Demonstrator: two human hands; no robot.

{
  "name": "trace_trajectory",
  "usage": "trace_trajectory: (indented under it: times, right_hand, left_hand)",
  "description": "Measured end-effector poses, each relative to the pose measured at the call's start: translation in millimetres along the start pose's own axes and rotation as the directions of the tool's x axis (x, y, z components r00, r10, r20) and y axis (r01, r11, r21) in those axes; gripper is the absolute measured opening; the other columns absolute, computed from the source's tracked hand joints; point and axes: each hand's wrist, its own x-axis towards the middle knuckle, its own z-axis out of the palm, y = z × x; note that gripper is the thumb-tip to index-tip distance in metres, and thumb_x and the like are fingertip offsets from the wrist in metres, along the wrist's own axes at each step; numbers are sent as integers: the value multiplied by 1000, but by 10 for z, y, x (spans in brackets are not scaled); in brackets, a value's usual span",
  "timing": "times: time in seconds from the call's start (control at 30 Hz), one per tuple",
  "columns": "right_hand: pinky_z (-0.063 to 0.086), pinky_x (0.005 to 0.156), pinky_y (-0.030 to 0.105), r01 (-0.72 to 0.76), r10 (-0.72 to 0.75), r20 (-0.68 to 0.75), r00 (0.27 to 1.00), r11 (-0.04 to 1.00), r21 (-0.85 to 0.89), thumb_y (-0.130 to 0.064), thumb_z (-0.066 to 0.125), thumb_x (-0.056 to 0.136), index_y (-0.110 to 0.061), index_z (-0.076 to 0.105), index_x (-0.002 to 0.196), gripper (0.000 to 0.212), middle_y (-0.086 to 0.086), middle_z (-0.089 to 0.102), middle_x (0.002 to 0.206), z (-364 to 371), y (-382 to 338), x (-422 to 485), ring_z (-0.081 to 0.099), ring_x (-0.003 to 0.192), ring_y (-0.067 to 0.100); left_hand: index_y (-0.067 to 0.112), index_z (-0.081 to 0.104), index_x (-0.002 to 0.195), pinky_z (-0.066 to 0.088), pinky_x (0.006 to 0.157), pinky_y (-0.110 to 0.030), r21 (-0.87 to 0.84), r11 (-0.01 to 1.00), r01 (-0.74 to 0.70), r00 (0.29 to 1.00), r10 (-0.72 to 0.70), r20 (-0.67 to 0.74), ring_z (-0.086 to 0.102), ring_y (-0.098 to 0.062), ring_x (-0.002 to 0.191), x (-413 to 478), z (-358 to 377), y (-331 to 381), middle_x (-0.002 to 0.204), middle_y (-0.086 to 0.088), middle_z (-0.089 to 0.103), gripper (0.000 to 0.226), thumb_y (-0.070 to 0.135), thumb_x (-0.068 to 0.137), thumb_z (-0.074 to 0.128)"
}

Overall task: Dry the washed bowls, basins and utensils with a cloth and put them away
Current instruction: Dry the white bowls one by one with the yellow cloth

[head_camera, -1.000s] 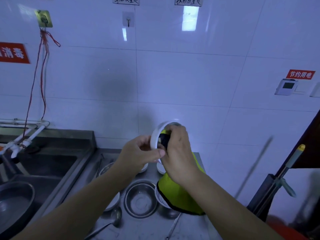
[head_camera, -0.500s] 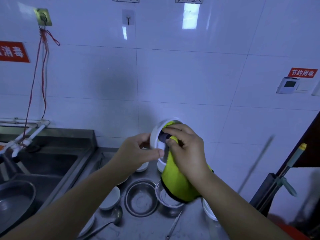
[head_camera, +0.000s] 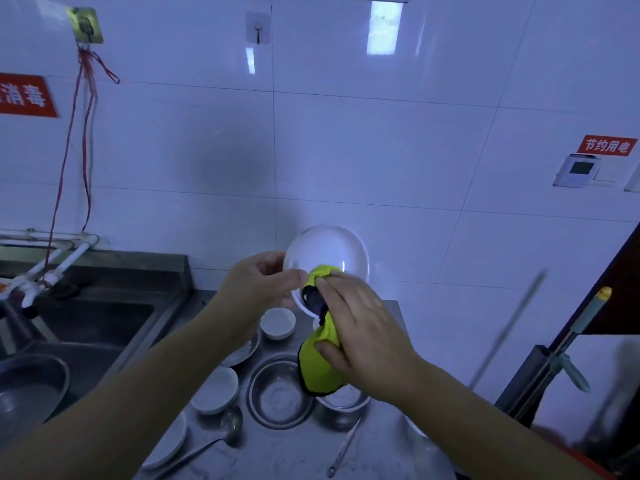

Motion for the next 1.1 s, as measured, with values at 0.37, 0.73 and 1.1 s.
trace_trajectory:
  times: [0.37, 0.73, 1.1]
  right_hand:
    - [48, 90, 40, 315, -316, -211, 925, 948, -38, -5, 45, 97, -6, 58, 103, 15, 12, 66, 97, 87, 459, -24, 60, 89, 29]
    - [42, 82, 35, 198, -198, -9, 980, 972, 126, -1, 55, 80, -11, 55, 106, 28, 9, 62, 97, 112, 532, -15, 54, 86, 29]
    - [32, 103, 17, -145, 191, -41, 981, 852, 503, -20, 53, 89, -23, 44, 134, 45, -13, 47, 131, -31, 620, 18, 42, 123, 5]
  left_hand:
    - [3, 69, 97, 55, 58, -24, 171, 981, 86, 975, -118, 187, 69, -20, 68, 17, -100, 147, 80, -10, 74, 27, 13, 73, 73]
    - [15, 74, 89, 41, 99, -36, 539, -535, -651, 371, 395, 840, 61, -22, 90, 52, -137, -89, 85, -2, 70, 31, 10, 84, 43]
    - [25, 69, 82, 47, 66, -26, 800, 524, -292, 954, 220, 204, 56, -8, 66, -23, -128, -138, 69, 10, 63, 22, 7, 86, 57]
